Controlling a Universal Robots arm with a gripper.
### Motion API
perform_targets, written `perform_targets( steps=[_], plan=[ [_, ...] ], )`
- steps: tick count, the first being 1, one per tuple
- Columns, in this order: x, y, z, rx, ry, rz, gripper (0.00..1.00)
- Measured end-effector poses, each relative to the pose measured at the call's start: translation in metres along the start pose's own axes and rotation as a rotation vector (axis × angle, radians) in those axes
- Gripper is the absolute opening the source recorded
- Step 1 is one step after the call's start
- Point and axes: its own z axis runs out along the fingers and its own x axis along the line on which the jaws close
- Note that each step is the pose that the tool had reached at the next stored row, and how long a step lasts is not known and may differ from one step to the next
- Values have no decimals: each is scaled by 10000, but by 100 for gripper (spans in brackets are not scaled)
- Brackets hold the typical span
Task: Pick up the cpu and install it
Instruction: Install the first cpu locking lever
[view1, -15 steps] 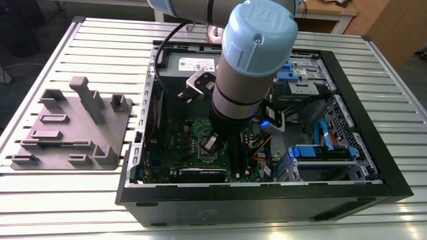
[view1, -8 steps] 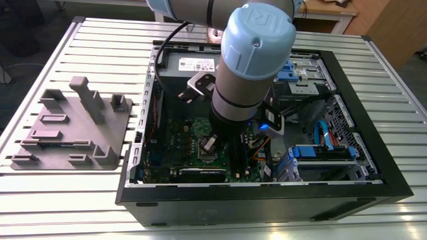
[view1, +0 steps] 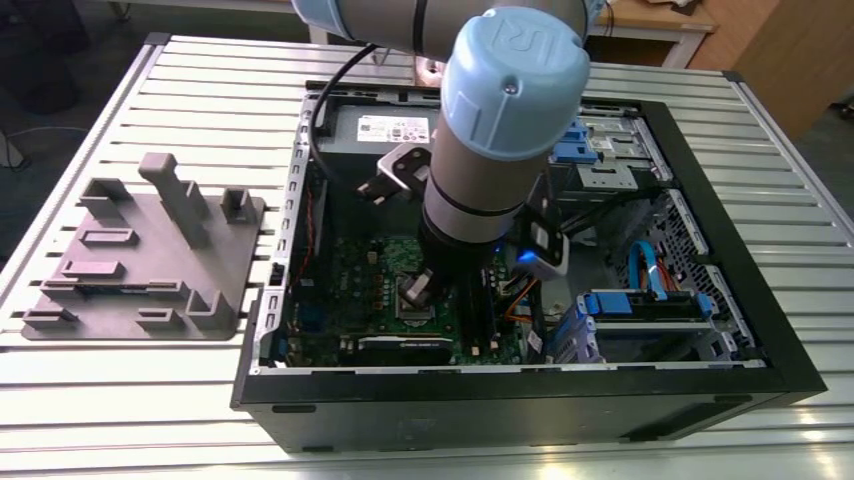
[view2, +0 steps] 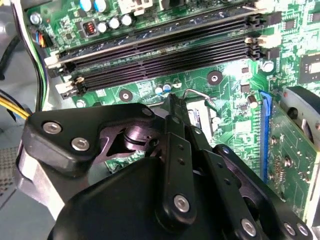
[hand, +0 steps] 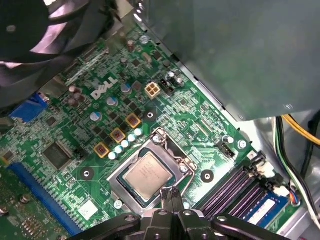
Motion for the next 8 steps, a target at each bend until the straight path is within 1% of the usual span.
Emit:
perform_targets(
  steps=[4,8],
  plan=[
    [1,-1,10,61,-17,496,10],
    [3,-3,33,115,-14,812,10]
  ],
)
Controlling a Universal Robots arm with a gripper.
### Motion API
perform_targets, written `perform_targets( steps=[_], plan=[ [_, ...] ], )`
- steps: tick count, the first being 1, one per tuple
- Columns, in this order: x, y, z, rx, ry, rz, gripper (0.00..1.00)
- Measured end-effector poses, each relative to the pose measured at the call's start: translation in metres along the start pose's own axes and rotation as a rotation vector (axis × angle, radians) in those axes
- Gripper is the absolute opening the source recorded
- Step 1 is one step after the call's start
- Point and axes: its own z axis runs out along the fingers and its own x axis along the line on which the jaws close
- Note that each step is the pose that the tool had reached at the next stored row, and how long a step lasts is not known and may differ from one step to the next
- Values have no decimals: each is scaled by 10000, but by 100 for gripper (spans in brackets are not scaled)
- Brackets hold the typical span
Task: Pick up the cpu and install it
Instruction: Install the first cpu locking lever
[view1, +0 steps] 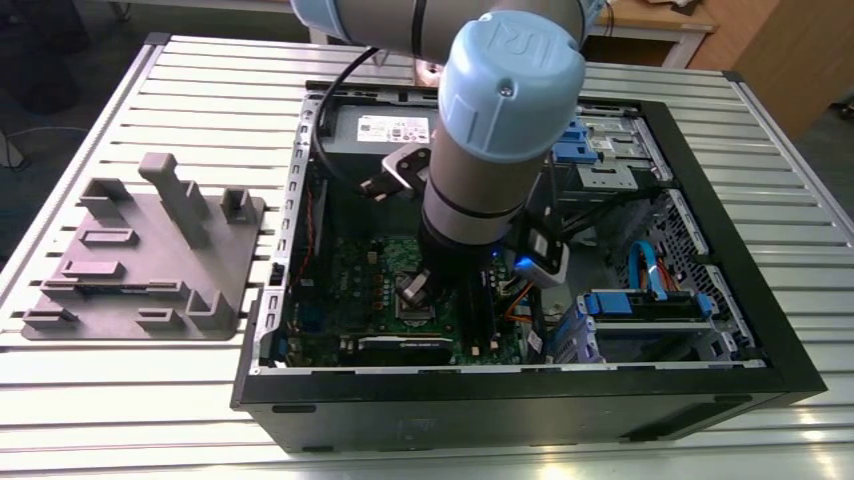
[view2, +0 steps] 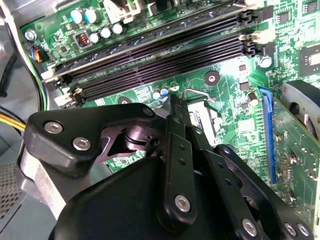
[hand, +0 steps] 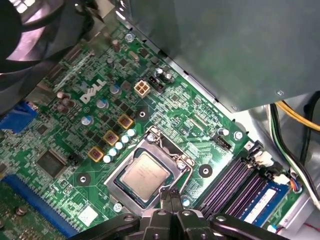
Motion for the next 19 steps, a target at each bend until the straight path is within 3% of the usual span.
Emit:
perform_targets(
  steps=[9,19],
  plan=[
    [20,7,58,74,-1,482,10],
    [42,-13,81,176,30,871,10]
  ],
)
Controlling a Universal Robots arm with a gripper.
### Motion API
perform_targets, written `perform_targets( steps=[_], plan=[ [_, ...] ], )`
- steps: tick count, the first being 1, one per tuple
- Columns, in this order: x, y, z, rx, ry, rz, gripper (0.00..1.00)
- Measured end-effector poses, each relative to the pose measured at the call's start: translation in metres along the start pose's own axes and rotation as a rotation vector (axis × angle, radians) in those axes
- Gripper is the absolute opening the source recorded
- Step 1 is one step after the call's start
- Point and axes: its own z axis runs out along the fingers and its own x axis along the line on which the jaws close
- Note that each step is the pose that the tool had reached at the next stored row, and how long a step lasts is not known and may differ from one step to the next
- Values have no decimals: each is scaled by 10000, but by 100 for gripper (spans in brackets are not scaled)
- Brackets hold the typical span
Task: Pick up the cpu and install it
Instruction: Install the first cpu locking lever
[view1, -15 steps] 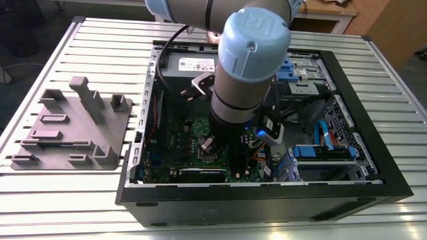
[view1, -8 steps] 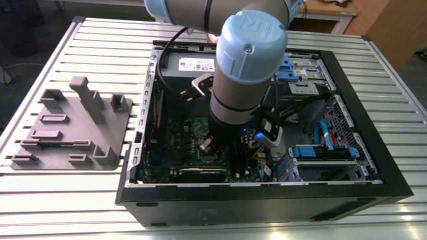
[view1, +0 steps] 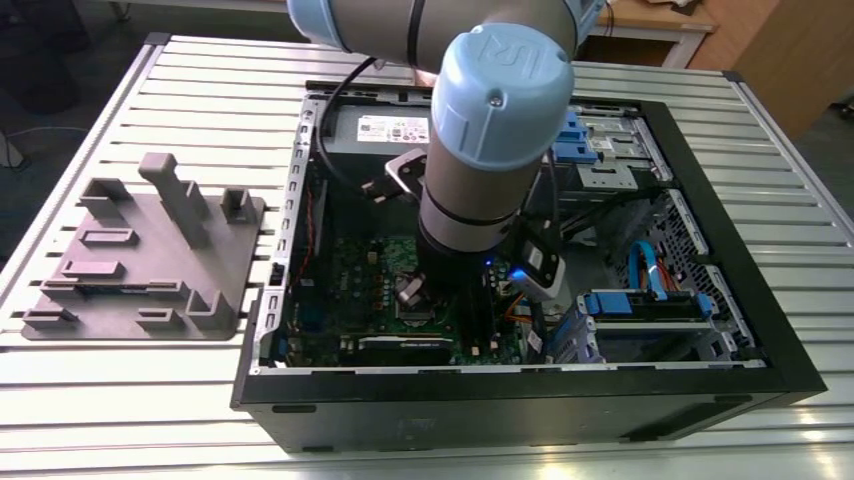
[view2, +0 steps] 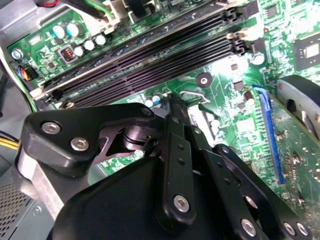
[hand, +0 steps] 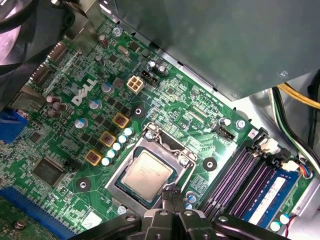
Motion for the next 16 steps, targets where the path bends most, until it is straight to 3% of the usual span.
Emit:
perform_targets(
  steps=[9,16],
  plan=[
    [25,-34,5,89,40,271,10],
    [27,-42,12,75,26,279,10]
  ],
)
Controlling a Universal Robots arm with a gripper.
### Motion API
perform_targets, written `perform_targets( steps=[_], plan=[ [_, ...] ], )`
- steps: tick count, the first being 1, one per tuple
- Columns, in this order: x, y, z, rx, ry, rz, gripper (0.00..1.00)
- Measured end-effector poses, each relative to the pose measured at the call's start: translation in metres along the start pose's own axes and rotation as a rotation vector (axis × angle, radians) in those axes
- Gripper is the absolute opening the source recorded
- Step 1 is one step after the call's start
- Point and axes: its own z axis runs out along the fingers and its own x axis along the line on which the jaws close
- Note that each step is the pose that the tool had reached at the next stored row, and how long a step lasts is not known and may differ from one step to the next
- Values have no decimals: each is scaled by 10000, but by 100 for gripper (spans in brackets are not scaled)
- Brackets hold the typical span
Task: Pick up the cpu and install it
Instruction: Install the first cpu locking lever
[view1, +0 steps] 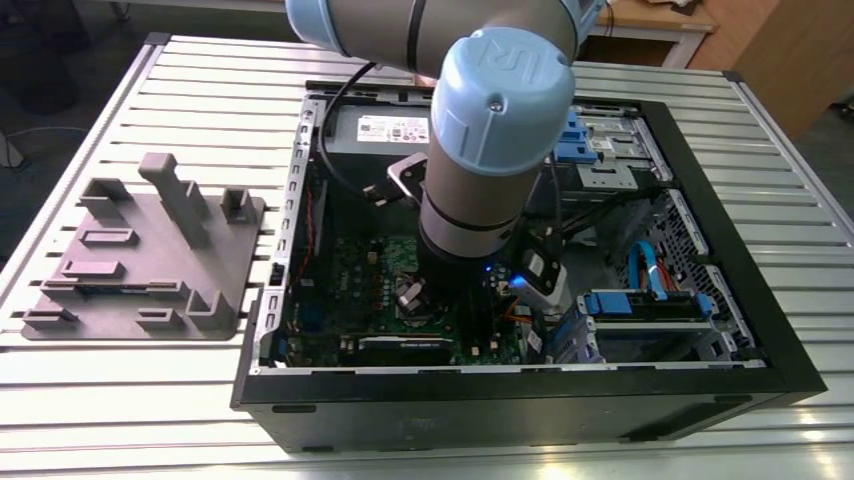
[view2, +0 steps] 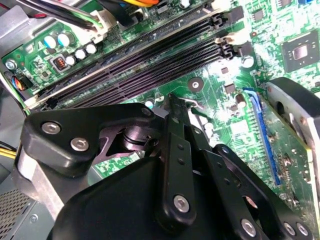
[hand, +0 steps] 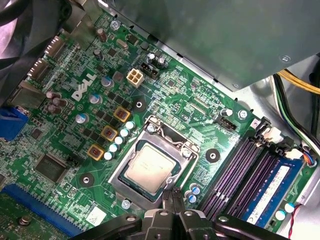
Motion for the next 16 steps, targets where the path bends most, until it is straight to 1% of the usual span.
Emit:
perform_targets(
  steps=[9,16],
  plan=[
    [-1,-13,0,4,0,0,10],
    [16,-38,-2,3,-1,0,10]
  ],
)
